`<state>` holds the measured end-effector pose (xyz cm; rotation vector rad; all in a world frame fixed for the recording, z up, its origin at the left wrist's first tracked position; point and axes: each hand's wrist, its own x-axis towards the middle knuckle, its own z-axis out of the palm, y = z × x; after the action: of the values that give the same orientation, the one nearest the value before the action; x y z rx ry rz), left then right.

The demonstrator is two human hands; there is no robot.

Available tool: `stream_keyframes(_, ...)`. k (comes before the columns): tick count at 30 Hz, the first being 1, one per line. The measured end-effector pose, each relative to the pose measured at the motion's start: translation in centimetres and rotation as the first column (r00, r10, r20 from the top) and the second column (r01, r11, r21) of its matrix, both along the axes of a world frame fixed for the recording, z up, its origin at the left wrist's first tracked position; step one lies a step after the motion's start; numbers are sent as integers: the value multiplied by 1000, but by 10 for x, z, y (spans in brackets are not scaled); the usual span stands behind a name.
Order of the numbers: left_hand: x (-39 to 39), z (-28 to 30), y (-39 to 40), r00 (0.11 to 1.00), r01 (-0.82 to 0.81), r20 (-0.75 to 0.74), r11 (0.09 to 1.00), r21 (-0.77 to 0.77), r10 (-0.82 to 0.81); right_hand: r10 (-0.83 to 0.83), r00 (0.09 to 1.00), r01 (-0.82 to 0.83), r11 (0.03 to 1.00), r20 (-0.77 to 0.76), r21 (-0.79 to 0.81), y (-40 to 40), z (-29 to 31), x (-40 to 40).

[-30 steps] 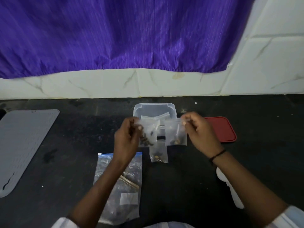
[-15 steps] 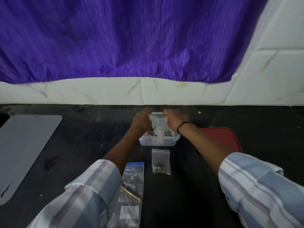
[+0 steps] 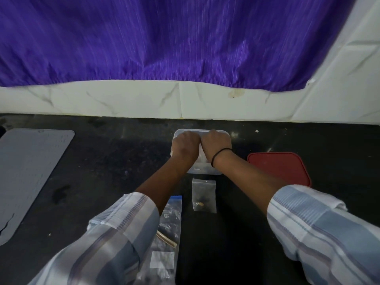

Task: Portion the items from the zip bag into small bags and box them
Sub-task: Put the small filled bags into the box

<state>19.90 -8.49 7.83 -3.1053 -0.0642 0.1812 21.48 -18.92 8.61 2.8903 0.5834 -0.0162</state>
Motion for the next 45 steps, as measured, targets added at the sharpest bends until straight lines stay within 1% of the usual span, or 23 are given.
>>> stream_keyframes(2, 1, -3, 0, 998, 37, 49, 998, 47, -40, -12, 999, 13, 1000, -39, 14, 2, 3, 1)
stream_keyframes(3, 3, -5, 2, 998, 52, 19, 999, 5, -52, -28, 995, 31, 999, -99, 31, 2, 3, 4)
stream_keyframes(6, 5, -10, 6, 982, 64, -167, 986, -151, -90, -36, 958, 41, 999, -284, 13, 2, -1, 11)
stream_keyframes(9, 7, -18, 10, 961, 124, -226, 977, -171, -162, -24, 937, 10, 999, -347, -44, -2, -9, 10)
stream_keyframes(11, 10, -20, 11, 956, 162, -220, 974, -159, -195, -11, 935, -5, 999, -355, -45, -1, -8, 12)
stream_keyframes(14, 5, -8, 12, 980, 161, -94, 973, -165, -178, -13, 926, 40, 997, -376, 64, -2, 6, 12)
stream_keyframes(15, 0, -3, 12, 989, 141, -23, 966, -217, -149, 11, 942, 38, 990, -337, 138, -6, 11, 6)
stream_keyframes(16, -7, 2, 13, 990, 132, 80, 949, -286, -114, 67, 974, -10, 967, -217, 254, -13, 13, -3)
stream_keyframes(17, -18, 7, 15, 973, 156, 217, 923, -353, -81, 117, 992, -91, 922, -46, 376, -23, 13, -19)
stream_keyframes(18, -34, 11, 16, 938, 186, 344, 892, -412, -37, 115, 989, -145, 857, 89, 495, -34, 11, -37)
stream_keyframes(19, -52, 13, 17, 899, 208, 438, 857, -472, 23, 71, 983, -161, 776, 169, 609, -44, 7, -56)
stream_keyframes(20, -72, 13, 18, 871, 215, 484, 818, -533, 86, 24, 983, -143, 708, 179, 691, -54, 0, -74)
stream_keyframes(21, -93, 10, 17, 863, 199, 483, 783, -589, 145, -15, 991, -91, 671, 136, 736, -61, -8, -91)
stream_keyframes(23, -123, -9, 15, 897, 107, 391, 756, -646, 208, -66, 997, 67, 665, -30, 744, -71, -31, -118)
stream_keyframes(25, -137, -37, 13, 953, -6, 238, 794, -608, 189, -83, 971, 212, 723, -222, 658, -73, -54, -135)
stream_keyframes(27, -138, -59, 8, 982, -66, 113, 842, -536, 148, -89, 929, 291, 773, -358, 564, -68, -70, -141)
stream_keyframes(29, -134, -65, 1, 987, -95, 65, 854, -512, 149, -86, 917, 296, 799, -389, 523, -60, -78, -140)
stream_keyframes(32, -123, -66, -9, 977, -179, 14, 847, -501, 214, -104, 896, 342, 781, -431, 523, -51, -79, -136)
stream_keyframes(35, -122, -67, -10, 958, -259, -51, 772, -580, 284, -101, 898, 357, 736, -427, 575, -51, -81, -138)
stream_keyframes(38, -131, -63, -11, 957, -227, -31, 674, -703, 290, -79, 917, 337, 680, -391, 651, -59, -88, -147)
stream_keyframes(39, -135, -60, -12, 959, -200, -19, 623, -756, 284, -70, 924, 332, 631, -375, 701, -61, -90, -150)
stream_keyframes(42, -149, -45, -13, 978, -75, 23, 457, -886, 206, -69, 960, 275, 408, -271, 871, -67, -88, -161)
stream_keyframes(45, -155, -22, -11, 986, 9, 55, 280, -960, 157, -66, 969, 245, 260, -237, 934, -73, -65, -165)
